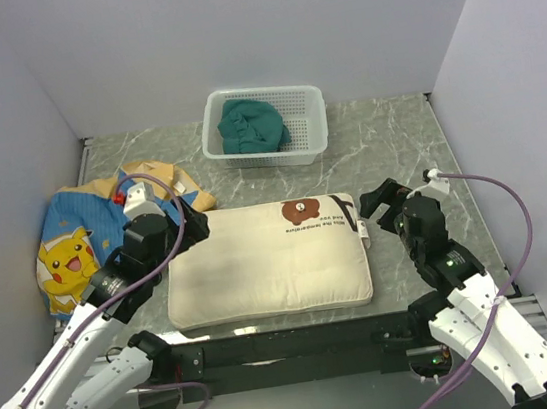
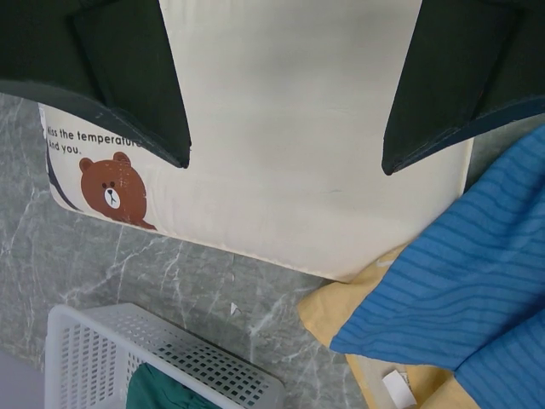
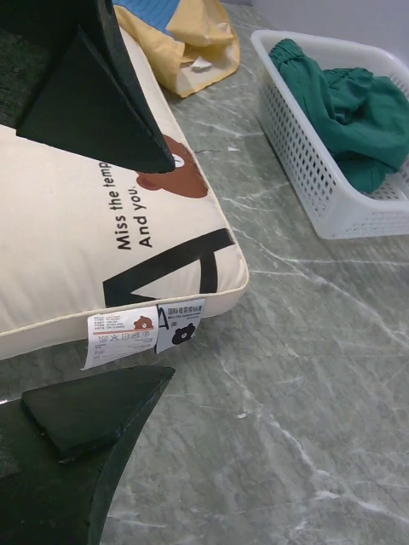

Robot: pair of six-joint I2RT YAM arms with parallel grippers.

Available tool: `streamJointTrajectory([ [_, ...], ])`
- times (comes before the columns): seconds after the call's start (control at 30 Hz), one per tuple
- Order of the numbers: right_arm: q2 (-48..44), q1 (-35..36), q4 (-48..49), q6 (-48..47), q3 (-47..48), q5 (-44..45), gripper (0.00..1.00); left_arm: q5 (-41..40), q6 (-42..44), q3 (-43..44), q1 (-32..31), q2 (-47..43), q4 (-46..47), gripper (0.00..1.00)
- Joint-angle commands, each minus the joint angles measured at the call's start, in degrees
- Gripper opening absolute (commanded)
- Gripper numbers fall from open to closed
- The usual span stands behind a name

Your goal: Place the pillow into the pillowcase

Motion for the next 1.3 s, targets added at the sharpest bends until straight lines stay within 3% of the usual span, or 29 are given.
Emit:
streamJointTrajectory([
  [0.0,0.80,-0.38,1.17,-0.02,1.15,-0.40,1.00,-2.10,-2.36,1.18,0.18,-1.28,-1.66,0.99],
  [0.37,1.77,-0.30,1.08,0.15,0.89,-1.28,1.00,-3.87,-4.65,0.82,0.18,-3.48,-3.77,1.00],
  [0.67,2.12,-0.38,1.08,0.42,0.54,-2.15,1.00,-10.46,-12.99,0.30,0.18,-4.09,-10.27,0.99],
  [1.03,2.47,-0.30,0.55,-0.02,0.63,-2.86,1.00,-11.68,-20.03,-2.51,0.18,-2.42,-12.03,0.99],
  [1.17,2.91,-0.38,0.73,0.33,0.72,-3.74,1.00,-15.90,-29.32,-6.02,0.18,-1.20,-15.99,0.99],
  [1.27,3.78,-0.30,1.34,0.68,0.80,-5.05,1.00,-14.16,-32.33,-9.79,0.18,0.38,-14.25,0.99],
])
